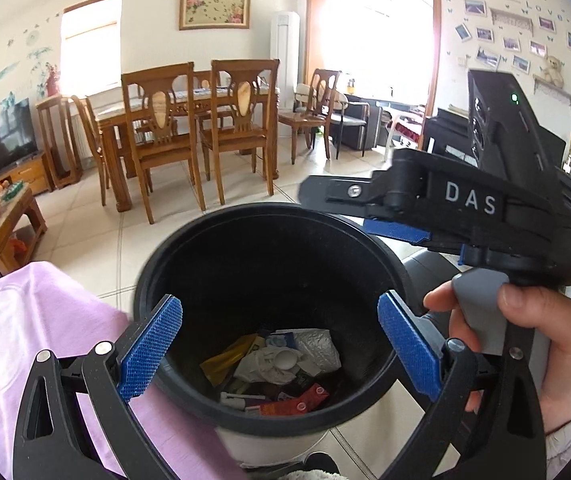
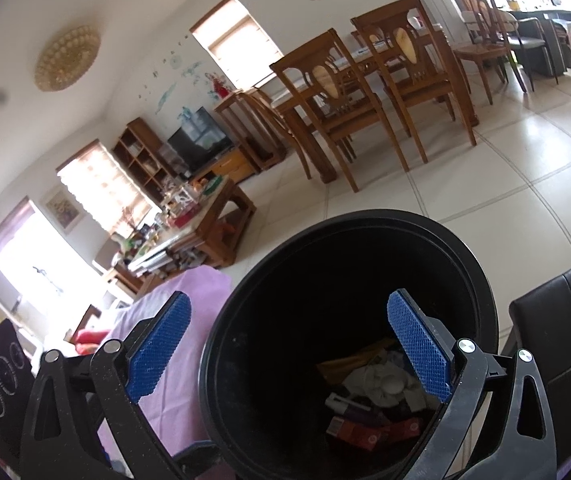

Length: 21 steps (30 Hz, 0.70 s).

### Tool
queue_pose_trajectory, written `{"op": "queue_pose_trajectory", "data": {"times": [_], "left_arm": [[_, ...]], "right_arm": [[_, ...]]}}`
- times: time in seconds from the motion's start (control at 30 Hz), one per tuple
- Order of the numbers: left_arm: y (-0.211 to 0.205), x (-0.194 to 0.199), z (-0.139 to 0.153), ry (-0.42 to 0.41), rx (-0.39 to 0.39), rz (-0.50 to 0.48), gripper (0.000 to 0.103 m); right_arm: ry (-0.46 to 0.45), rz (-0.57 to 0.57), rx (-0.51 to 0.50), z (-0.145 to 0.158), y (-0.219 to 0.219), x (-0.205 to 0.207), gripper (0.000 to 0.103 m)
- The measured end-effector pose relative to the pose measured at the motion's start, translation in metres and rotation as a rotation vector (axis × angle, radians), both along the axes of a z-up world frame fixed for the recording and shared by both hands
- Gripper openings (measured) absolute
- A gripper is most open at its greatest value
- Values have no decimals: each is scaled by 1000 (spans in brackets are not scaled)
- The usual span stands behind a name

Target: Collect trash

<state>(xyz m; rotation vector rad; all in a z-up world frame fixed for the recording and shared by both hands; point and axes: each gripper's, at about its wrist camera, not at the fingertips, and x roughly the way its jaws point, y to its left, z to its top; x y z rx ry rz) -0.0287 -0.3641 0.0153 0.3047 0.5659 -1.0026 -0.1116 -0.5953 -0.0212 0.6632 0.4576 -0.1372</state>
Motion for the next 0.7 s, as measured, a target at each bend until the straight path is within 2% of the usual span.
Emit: {"op": "queue_pose_trajectory", "data": {"times": [0.17, 0.33, 0.57, 0.7], "left_arm": [[40, 7, 16, 11, -35, 72, 98], [97, 13, 26, 5, -81, 160, 98], [216, 34, 26, -33, -147, 413, 98], [277, 47, 19, -50, -124, 575, 98]], "right_arm": [[-32, -19, -1, 11, 22, 0, 97], [-62, 0, -30, 24, 65, 13, 97], [-64, 124, -171, 42, 178, 58, 98], [-65, 195, -285, 44, 256, 87, 97]]}}
